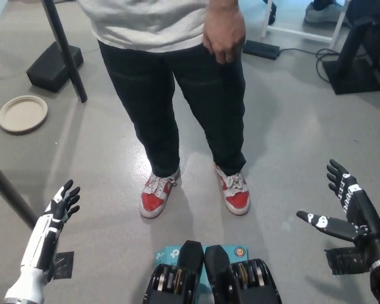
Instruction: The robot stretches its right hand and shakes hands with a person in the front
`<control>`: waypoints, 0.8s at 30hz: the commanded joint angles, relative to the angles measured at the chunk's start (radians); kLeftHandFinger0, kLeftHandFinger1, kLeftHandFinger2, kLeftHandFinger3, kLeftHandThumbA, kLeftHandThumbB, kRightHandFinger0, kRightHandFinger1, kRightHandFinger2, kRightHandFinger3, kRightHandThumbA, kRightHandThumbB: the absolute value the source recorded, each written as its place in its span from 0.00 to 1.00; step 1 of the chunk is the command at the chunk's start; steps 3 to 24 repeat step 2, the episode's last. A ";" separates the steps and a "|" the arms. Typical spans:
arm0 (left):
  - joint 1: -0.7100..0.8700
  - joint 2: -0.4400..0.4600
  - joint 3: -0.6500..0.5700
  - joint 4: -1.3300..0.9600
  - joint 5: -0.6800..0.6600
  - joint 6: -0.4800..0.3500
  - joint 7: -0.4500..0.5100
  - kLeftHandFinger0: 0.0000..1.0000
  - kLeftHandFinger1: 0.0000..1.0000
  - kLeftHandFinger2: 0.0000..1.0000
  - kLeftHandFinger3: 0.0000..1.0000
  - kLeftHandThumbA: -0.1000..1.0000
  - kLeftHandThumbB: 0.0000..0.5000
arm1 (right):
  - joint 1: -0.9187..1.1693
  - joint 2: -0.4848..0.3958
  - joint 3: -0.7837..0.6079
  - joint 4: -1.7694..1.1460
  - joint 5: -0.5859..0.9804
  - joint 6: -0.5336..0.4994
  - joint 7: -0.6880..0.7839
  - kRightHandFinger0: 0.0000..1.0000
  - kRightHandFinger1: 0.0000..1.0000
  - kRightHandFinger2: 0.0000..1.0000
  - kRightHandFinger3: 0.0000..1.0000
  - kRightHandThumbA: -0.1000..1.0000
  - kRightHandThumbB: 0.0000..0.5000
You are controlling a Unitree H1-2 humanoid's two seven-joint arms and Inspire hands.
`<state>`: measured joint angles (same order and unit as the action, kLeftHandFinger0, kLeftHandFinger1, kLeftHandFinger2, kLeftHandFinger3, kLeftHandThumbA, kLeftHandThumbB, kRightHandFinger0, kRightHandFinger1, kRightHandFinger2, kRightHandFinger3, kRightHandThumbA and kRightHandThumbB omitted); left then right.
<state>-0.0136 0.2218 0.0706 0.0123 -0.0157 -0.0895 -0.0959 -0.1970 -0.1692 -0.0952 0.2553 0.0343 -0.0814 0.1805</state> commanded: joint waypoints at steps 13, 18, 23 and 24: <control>-0.021 0.019 0.004 -0.018 -0.004 -0.015 -0.010 1.00 1.00 1.00 1.00 1.00 0.35 | -0.025 -0.021 0.012 -0.014 -0.022 -0.036 -0.020 1.00 1.00 1.00 1.00 1.00 0.35; -0.021 0.019 0.004 -0.018 -0.004 -0.015 -0.010 1.00 1.00 1.00 1.00 1.00 0.35 | -0.025 -0.021 0.012 -0.014 -0.022 -0.036 -0.020 1.00 1.00 1.00 1.00 1.00 0.35; -0.021 0.019 0.004 -0.018 -0.004 -0.015 -0.010 1.00 1.00 1.00 1.00 1.00 0.35 | -0.025 -0.021 0.012 -0.014 -0.022 -0.036 -0.020 1.00 1.00 1.00 1.00 1.00 0.35; -0.021 0.019 0.004 -0.018 -0.004 -0.015 -0.010 1.00 1.00 1.00 1.00 1.00 0.35 | -0.025 -0.021 0.012 -0.014 -0.022 -0.036 -0.020 1.00 1.00 1.00 1.00 1.00 0.35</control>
